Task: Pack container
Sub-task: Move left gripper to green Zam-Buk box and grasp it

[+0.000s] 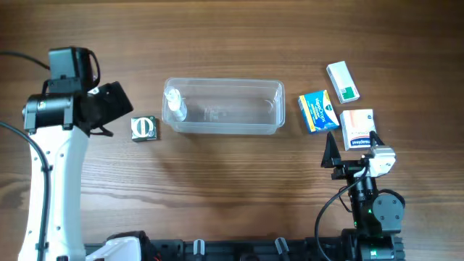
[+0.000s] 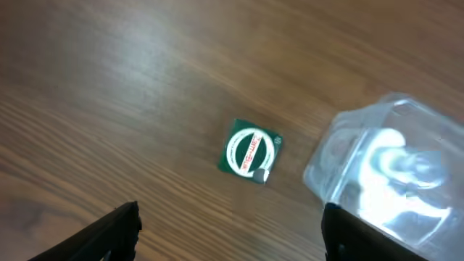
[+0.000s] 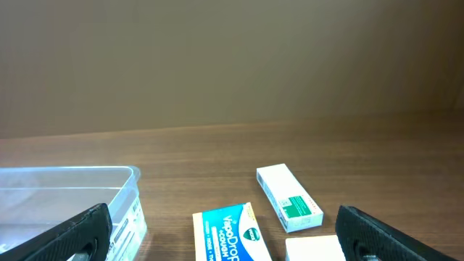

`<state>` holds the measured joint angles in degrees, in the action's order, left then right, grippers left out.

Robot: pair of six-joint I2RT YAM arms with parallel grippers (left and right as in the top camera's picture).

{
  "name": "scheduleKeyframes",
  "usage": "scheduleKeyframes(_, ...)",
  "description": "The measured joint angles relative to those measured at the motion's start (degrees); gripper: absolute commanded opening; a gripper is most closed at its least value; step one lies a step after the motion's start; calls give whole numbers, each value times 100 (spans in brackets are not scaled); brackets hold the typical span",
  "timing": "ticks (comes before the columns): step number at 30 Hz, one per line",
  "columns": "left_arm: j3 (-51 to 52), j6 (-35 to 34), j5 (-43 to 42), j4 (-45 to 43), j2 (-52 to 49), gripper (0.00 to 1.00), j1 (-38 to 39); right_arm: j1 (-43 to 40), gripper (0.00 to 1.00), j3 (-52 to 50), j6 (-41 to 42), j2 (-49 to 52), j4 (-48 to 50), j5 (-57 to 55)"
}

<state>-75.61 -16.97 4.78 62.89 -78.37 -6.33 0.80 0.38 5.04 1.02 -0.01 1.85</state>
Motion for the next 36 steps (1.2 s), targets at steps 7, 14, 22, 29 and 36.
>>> scheduleKeyframes(7, 1329, 168, -345, -1126, -330, 97, -15, 0, 100, 0, -2, 0, 2, 0)
scheduleKeyframes(14, 1606, 748, -579, -1609, -789, 97, -15, 0, 100, 0, -2, 0, 2, 0)
scheduleKeyframes(22, 1611, 1399, -623, -2033, -1331, 96, -15, 0, 100, 0, 0, 0, 2, 0)
scheduleKeyframes(29, 1611, 1915, -640, -2275, -1484, 98, -15, 0, 100, 0, 0, 0, 2, 0)
scheduleKeyframes(36, 1611, 2212, -684, -2463, -1893, 99, -15, 0, 100, 0, -2, 0, 2, 0)
